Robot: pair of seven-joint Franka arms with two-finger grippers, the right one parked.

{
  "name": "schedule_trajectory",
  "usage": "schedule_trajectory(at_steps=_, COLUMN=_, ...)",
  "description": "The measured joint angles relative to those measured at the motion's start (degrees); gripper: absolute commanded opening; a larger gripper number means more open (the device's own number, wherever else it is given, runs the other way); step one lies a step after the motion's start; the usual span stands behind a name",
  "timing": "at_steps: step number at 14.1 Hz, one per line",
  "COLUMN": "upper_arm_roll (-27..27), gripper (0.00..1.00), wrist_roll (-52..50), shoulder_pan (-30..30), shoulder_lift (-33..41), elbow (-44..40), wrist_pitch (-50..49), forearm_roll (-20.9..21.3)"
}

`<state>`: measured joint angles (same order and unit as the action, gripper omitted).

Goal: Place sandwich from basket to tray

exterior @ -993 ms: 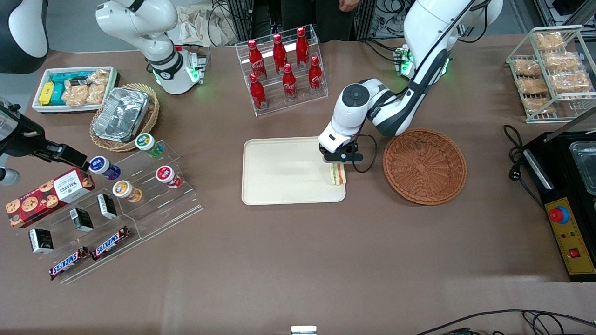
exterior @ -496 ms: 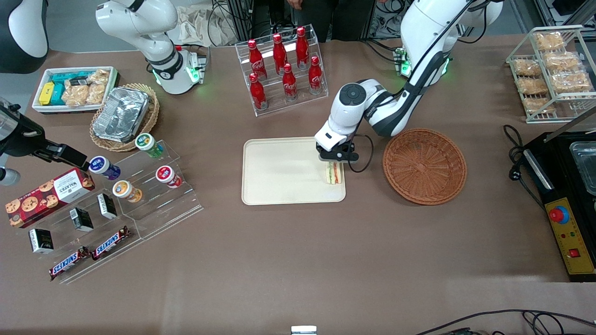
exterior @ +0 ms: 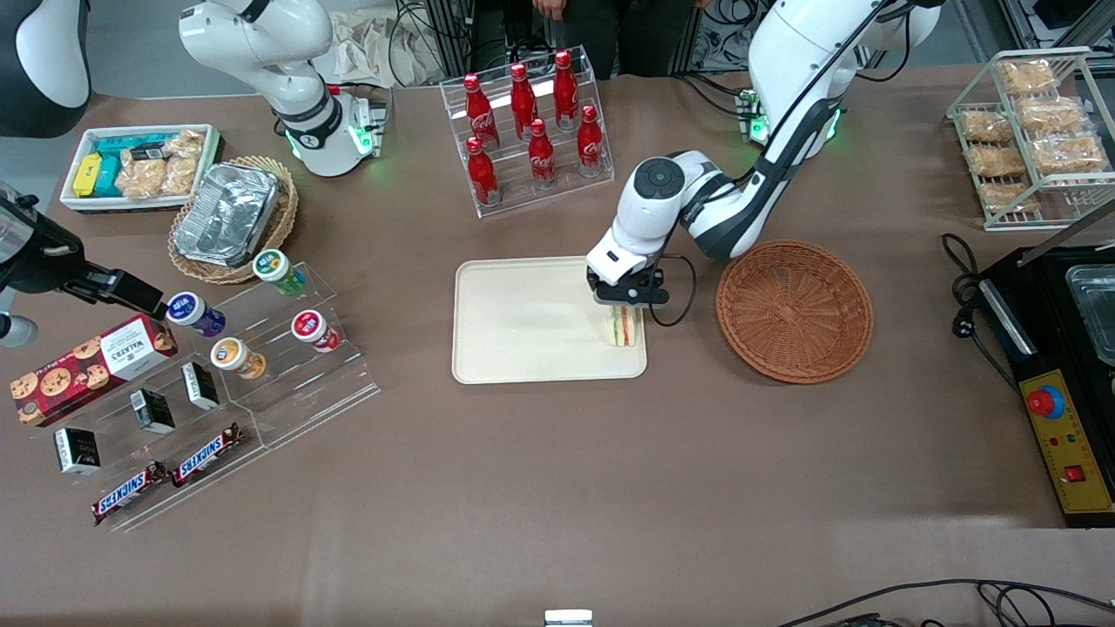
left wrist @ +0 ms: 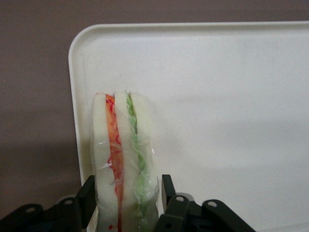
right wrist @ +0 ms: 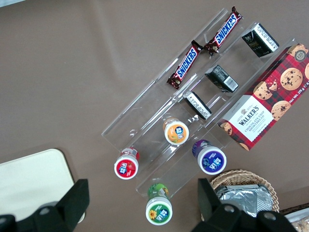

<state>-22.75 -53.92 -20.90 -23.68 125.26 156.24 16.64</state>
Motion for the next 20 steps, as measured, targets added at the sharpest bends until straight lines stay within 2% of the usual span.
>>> schedule_trajectory(at_steps=2, upper_arm_roll=0.2, gripper=1.0, wrist_roll=0.0, shoulder_pan=0.2, shoulder_lift=2.2, elbow=-1.3, wrist_pitch=-4.3, forearm_roll=0.1)
schedule_trajectory(at_steps=7, upper_arm_roll=1.3, gripper=1.0, wrist_roll=4.5, shoulder_pan=0.6, shoulder_lift=15.1, elbow=-9.2, wrist_pitch=-27.3, forearm_roll=0.0)
schedule_trajectory(at_steps=9, upper_arm_roll=5.0, gripper=1.0, wrist_roll=9.6, shoulder_pan=0.6, shoulder_lift=19.0, elbow=-11.0, wrist_pitch=-30.1, forearm_roll=-2.2)
schedule_trajectory(at_steps=14, upper_arm_roll=19.2, gripper=1.0, wrist_roll=32.9, shoulder_pan=1.0, shoulder_lift=25.6, elbow=-11.6, wrist_pitch=-36.0, forearm_roll=-13.7)
schedule_trajectory(at_steps=17, upper_arm_roll=26.7, gripper=1.0, wrist_roll=42.7, shoulder_pan=1.3, shoulder_lift=29.0, elbow=-11.6, wrist_pitch=-41.2, forearm_roll=-15.8)
schedule_trajectory(at_steps=20, upper_arm_roll=27.1, gripper=1.0, wrist_roll=45.8, shoulder_pan=6.2, shoulder_lift=31.5, elbow=-11.7, wrist_pitch=-44.0, forearm_roll=-16.0)
